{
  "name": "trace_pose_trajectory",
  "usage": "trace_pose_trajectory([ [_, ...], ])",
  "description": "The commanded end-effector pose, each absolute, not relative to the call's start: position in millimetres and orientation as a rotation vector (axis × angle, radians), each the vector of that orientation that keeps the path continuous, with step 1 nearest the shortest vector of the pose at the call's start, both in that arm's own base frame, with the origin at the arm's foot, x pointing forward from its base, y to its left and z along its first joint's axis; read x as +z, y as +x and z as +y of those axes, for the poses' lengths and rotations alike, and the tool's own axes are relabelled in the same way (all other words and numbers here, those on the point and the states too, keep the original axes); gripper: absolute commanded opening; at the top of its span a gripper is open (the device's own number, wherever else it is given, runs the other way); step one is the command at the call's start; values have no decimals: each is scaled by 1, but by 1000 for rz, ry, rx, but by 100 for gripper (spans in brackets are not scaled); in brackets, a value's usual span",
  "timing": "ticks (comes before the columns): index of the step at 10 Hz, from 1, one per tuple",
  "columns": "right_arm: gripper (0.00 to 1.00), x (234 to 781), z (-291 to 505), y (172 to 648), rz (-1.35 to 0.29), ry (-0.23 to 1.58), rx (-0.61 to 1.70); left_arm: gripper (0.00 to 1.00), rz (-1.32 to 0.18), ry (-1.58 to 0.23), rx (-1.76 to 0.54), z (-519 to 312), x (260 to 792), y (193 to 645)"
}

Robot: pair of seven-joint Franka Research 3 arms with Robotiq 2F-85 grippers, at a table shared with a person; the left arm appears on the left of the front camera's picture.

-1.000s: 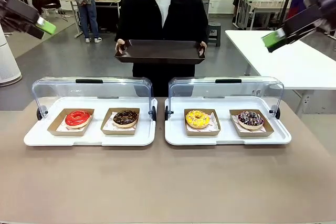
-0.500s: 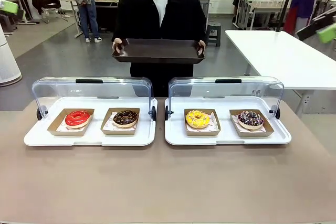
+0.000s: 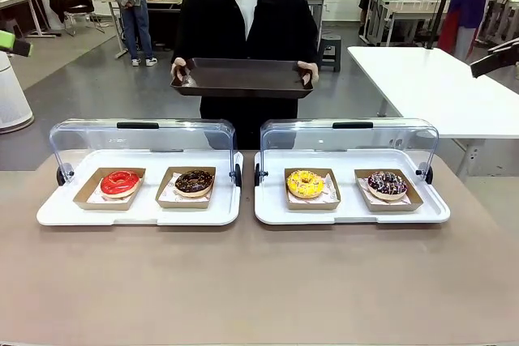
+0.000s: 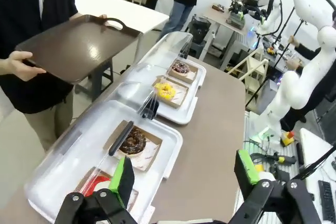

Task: Provide the desired donut to the person.
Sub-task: Pick up and lift the Paper togo box containing the Donut pointed at by the person.

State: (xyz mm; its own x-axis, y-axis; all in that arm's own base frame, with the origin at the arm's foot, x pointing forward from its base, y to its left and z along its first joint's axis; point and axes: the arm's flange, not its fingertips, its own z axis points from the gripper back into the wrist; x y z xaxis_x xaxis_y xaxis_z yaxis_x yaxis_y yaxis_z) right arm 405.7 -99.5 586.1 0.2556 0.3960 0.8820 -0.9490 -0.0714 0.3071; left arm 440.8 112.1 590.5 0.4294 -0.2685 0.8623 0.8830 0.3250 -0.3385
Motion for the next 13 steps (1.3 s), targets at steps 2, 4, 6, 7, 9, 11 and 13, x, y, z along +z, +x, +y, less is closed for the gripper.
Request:
trace_pose_trajectory([
  [2, 100, 593, -116, 403, -709, 1152, 1236, 100, -879, -902, -930, 133, 583, 431],
  [4, 100, 591, -126, 399, -758, 1115, 1167, 100, -888, -870, -927, 138, 585, 427],
  [6, 100, 591, -128, 398, -799, 1076, 1130, 100, -882, -839, -935, 137, 589, 424],
  [7, 100, 591, -128, 398, -798, 1067, 1125, 100, -884, -832, -927, 137, 589, 422],
  [9, 100, 591, -127, 399, -785, 1050, 1114, 100, -863, -842, -902, 148, 590, 421],
  [11, 100, 593, -137, 402, -770, 1054, 1145, 100, -873, -853, -920, 142, 591, 427],
  [13, 100, 593, -137, 402, -770, 1054, 1145, 100, -873, -853, -920, 142, 591, 427],
])
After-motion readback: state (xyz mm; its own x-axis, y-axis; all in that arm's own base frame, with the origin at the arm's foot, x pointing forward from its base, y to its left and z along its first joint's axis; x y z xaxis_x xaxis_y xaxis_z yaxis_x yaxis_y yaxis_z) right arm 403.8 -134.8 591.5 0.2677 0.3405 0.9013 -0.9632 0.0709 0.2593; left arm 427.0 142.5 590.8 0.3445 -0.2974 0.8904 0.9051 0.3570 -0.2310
